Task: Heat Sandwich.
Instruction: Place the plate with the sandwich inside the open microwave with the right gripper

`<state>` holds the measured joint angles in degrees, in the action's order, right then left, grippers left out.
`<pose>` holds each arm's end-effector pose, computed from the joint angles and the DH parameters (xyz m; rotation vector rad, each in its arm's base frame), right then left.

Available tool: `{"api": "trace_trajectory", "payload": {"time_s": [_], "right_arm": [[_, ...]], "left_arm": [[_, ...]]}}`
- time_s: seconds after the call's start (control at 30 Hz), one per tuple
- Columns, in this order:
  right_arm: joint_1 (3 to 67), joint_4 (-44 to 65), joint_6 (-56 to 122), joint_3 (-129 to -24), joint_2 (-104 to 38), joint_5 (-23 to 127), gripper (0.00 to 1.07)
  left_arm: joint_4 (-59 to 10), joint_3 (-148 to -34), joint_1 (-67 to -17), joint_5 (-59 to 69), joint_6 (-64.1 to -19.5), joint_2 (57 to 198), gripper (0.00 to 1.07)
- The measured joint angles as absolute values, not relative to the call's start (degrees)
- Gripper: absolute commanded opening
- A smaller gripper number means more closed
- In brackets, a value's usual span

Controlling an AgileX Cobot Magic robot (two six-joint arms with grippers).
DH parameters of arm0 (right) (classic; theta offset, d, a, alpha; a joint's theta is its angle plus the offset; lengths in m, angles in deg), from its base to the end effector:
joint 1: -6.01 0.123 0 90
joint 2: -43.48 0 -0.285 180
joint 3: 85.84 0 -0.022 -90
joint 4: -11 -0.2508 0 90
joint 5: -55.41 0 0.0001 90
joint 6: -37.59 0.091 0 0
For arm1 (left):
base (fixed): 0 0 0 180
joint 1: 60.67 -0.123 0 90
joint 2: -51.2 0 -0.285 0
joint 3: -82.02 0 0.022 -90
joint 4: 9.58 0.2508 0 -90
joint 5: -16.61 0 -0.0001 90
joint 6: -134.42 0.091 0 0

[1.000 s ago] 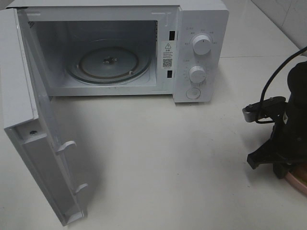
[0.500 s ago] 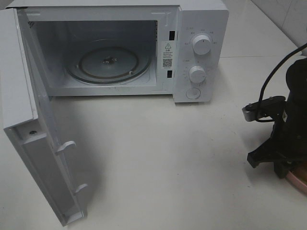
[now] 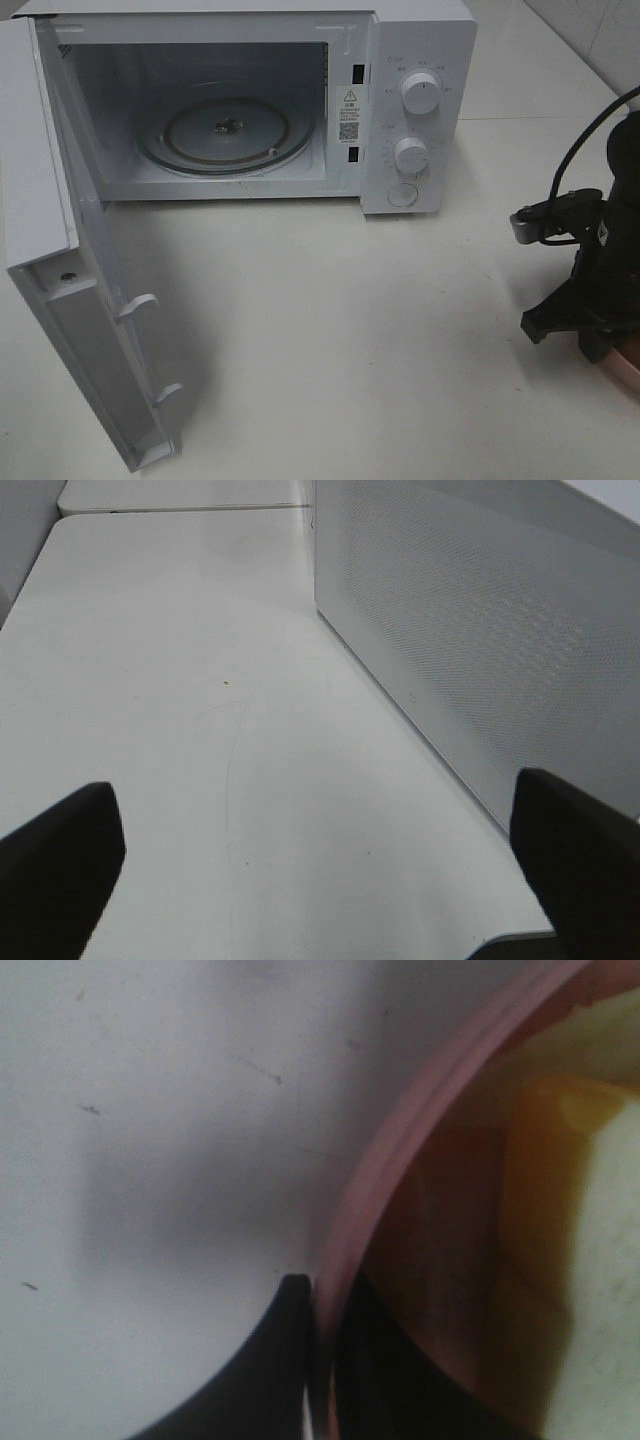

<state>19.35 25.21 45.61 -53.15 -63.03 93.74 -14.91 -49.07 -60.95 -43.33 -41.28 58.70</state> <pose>0.2627 0.0480 0.1310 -0.4341 3.0311 -0.2257 -0.0045 -0.0073 0.2771 0.0745 2.0264 -0.0607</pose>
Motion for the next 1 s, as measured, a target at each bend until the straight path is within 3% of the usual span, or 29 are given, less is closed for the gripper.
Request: {"api": "trace_trajectory", "payload": {"time_s": [1.0], "right_arm": [[34.82, 29.45, 46.35, -53.09, -53.34, 99.87, 0.00]], "left_arm": [[-14.91, -49.07, -60.95, -43.33, -41.28, 58.70, 0.98]]}}
